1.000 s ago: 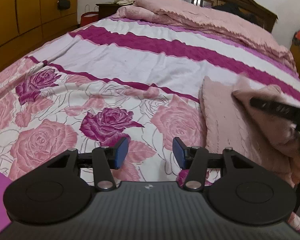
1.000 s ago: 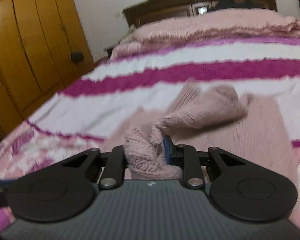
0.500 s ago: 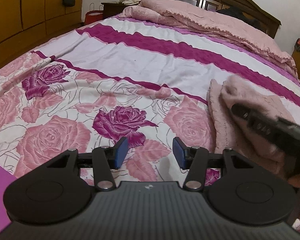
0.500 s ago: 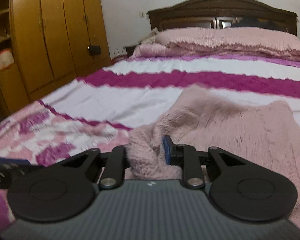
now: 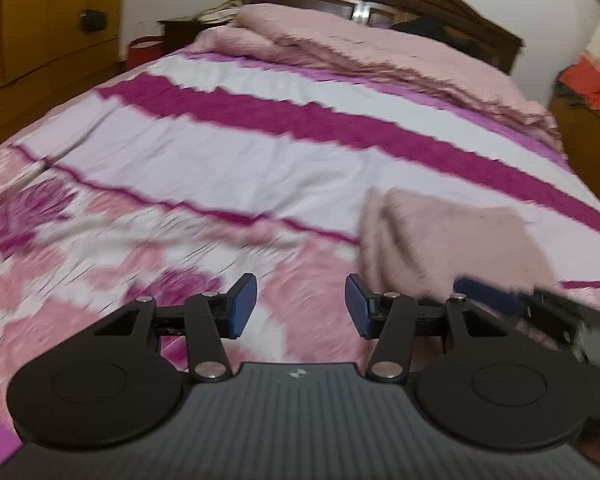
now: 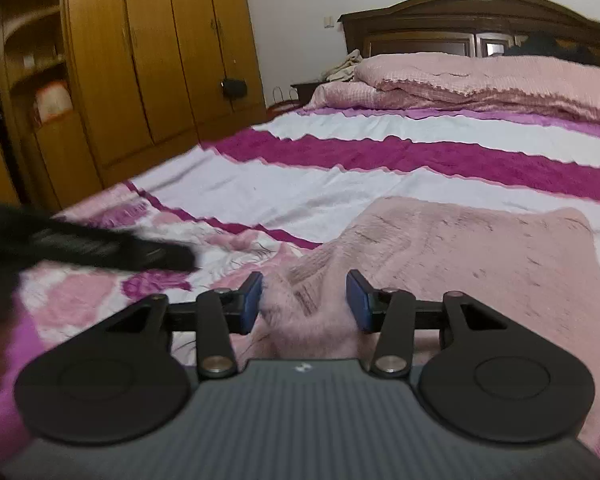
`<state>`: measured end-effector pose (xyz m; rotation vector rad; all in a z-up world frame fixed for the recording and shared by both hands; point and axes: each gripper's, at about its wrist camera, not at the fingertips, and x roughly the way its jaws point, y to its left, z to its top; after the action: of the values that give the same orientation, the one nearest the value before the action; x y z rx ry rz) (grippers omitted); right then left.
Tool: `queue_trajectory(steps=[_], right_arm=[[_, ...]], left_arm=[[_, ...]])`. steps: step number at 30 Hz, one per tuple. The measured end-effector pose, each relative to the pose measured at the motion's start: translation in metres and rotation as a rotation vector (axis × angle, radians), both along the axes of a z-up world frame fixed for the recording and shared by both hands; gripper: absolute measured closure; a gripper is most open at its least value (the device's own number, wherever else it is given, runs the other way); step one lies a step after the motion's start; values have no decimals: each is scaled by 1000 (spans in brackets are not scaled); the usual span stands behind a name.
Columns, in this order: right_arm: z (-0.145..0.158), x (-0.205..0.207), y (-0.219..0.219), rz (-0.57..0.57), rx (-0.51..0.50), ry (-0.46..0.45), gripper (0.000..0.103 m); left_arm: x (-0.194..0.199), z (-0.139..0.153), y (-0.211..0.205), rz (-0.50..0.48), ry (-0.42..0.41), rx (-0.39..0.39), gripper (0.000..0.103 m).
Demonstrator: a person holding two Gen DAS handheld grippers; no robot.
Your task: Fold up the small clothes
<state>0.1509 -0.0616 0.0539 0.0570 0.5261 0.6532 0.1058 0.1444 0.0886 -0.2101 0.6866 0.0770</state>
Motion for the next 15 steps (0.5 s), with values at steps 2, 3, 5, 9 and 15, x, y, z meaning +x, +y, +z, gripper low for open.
queue_trajectory(steps=[2,3,5,9,15], right_arm=[[6,-4,-19,-13,32,8,53],[8,-5,-28,-25,46,10,53],[12,-1,-49,-74,66,15,52],[16,17,-95,-196,141,26,52],[-7,65,-130,-348,125,89,44]], left_arm=[[13,5,-8,-32,-12,-10,46],[22,7,-13,-53,-19,-17,46],[39,10,-23,-87,-19,-30,46],[81,5,-45,-154,-11,-74,46],[138,-27,-59,-141,58,-97,46]])
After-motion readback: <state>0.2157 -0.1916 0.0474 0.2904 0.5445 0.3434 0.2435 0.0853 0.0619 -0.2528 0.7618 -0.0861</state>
